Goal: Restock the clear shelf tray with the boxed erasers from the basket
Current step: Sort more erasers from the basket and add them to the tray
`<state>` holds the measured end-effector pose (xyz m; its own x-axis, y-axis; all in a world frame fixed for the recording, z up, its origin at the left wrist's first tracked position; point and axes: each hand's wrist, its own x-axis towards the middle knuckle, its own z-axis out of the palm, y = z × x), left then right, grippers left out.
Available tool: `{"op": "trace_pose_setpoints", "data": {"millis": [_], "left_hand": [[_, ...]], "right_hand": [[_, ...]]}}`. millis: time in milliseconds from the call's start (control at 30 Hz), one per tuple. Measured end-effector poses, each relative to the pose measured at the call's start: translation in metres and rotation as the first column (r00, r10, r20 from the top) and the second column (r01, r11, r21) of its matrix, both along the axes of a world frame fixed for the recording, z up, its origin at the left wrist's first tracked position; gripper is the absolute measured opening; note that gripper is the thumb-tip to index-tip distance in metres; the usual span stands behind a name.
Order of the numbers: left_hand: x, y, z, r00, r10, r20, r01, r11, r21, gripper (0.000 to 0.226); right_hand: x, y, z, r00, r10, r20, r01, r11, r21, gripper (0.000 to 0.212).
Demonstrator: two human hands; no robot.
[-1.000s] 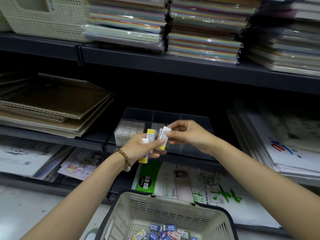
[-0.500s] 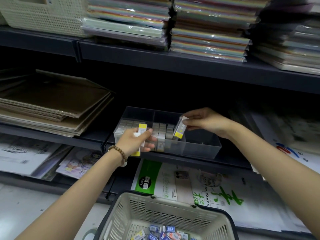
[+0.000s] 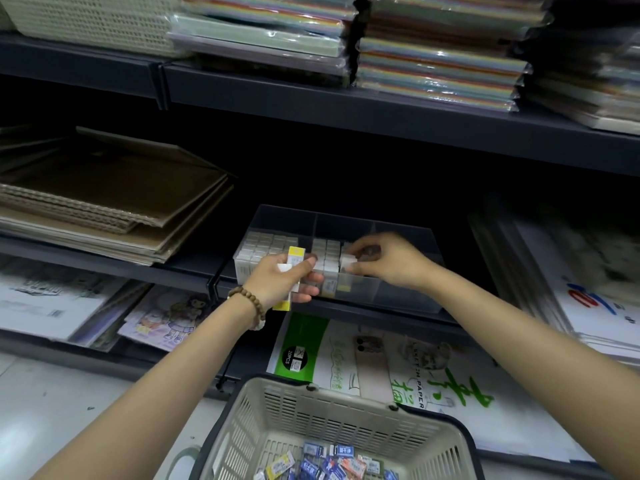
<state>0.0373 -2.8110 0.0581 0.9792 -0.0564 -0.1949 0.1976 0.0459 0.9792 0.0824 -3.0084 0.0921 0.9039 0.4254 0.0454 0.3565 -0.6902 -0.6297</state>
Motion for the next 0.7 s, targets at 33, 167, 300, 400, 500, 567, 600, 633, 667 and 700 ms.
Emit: {"op": "trace_pose_setpoints", "data": {"millis": [33,167,300,400,500,567,600,633,667,700], "left_hand": [[0.000,0.000,0.000,1.000,0.000,-0.002,0.000,1.000,-0.003,0.013],[-0.001,0.000,0.000,1.000,0.003,-0.005,-0.003,1.000,-0.007,0.012],[-0.003,-0.003,0.003,1.000,0.025,-0.011,-0.025,1.000,-0.001,0.021],[-0.006,-0.003,0.008,0.998,0.015,-0.054,-0.021,0.994,-0.105,0.025],[-0.011,-0.002,0.015,0.998,-0.061,-0.021,0.058,0.988,-0.141,0.030],[-0.014,-0.005,0.019,0.997,-0.075,0.006,0.075,0.993,-0.092,0.045],[-0.016,-0.008,0.021,0.996,-0.086,0.020,0.086,0.995,-0.048,0.051],[-0.018,-0.011,0.022,0.994,-0.102,0.033,0.102,0.995,-0.004,0.054],[-0.019,-0.015,0.023,0.992,-0.117,0.042,0.116,0.993,0.025,0.056],[-0.021,-0.018,0.023,0.991,-0.123,0.044,0.122,0.992,0.026,0.056]], "right_hand": [[-0.001,-0.001,-0.002,1.000,-0.015,-0.004,0.015,1.000,-0.003,0.032],[0.001,-0.004,-0.001,0.987,-0.158,0.006,0.158,0.987,-0.022,0.027],[0.000,0.005,-0.005,0.982,-0.177,-0.070,0.174,0.984,-0.045,0.024],[-0.002,0.008,-0.003,0.983,-0.170,-0.074,0.167,0.985,-0.052,0.022],[-0.009,0.010,0.005,0.978,-0.209,-0.003,0.208,0.974,0.094,0.015],[-0.018,0.013,0.012,0.985,-0.147,-0.095,0.168,0.948,0.271,0.017],[-0.023,0.015,0.015,0.980,-0.084,-0.183,0.145,0.926,0.349,0.020],[-0.028,0.016,0.017,0.965,-0.028,-0.260,0.134,0.907,0.399,0.023],[-0.031,0.016,0.019,0.949,0.010,-0.316,0.129,0.900,0.416,0.024],[-0.034,0.016,0.019,0.935,0.036,-0.352,0.121,0.903,0.413,0.024]]}}
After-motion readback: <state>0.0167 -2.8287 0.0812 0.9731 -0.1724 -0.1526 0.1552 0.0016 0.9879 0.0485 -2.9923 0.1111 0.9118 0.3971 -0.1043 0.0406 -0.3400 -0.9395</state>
